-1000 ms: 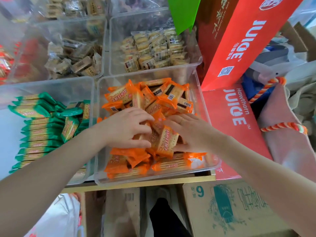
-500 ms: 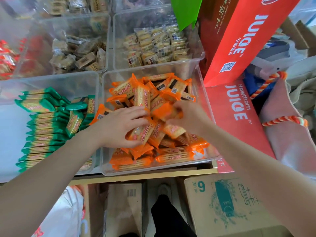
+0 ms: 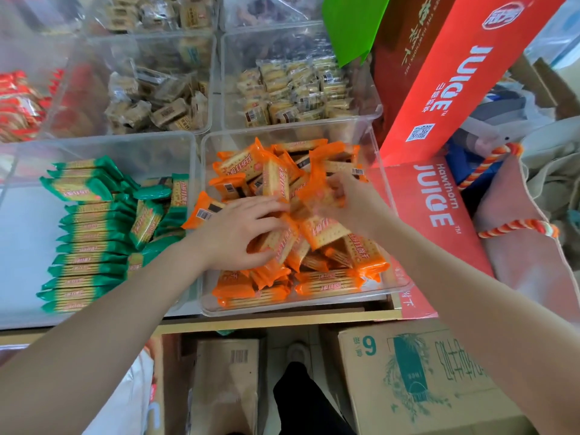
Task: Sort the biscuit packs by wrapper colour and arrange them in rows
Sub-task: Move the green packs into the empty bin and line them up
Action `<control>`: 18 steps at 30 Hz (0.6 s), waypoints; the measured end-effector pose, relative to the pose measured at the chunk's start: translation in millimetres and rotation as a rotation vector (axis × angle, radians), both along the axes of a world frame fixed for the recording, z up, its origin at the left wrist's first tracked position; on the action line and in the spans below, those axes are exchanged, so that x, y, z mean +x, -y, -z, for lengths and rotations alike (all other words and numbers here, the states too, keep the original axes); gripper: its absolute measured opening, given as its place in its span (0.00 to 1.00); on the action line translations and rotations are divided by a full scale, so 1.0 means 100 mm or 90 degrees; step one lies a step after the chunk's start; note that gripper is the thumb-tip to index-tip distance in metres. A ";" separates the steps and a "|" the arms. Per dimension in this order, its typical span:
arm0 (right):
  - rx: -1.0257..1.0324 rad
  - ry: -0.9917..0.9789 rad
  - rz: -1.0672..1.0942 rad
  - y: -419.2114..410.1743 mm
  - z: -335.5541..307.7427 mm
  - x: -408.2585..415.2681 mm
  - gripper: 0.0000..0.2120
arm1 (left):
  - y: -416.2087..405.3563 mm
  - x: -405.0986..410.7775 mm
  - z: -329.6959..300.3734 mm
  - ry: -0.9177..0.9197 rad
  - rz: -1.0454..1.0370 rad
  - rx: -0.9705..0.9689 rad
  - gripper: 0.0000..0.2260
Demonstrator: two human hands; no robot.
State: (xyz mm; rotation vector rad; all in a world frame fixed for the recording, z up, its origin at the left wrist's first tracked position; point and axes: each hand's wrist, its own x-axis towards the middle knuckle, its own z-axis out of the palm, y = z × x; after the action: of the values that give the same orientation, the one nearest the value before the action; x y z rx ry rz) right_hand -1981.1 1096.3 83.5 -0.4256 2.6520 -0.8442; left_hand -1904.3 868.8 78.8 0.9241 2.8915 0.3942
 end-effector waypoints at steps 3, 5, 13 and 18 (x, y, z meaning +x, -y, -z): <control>0.192 -0.007 -0.089 0.12 0.11 0.26 0.26 | 0.03 0.12 -0.05 -0.035 -0.023 0.062 0.19; 0.249 -0.129 -0.059 0.19 0.08 0.34 0.24 | 0.13 0.24 -0.09 -0.061 -0.042 0.082 0.18; -0.040 -0.233 -0.179 1.15 -0.40 0.71 0.11 | 1.12 0.98 -0.13 -0.089 -0.182 0.093 0.14; 0.009 -0.248 -0.240 2.01 -0.38 1.09 0.12 | 1.87 1.44 -0.08 -0.005 -0.345 0.150 0.18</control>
State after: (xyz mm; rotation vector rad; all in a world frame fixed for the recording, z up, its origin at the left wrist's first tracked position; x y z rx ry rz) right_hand -1871.9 895.6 121.2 -1.1453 2.7710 -0.6751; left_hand -1760.7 681.7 87.0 0.1349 3.1119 0.7779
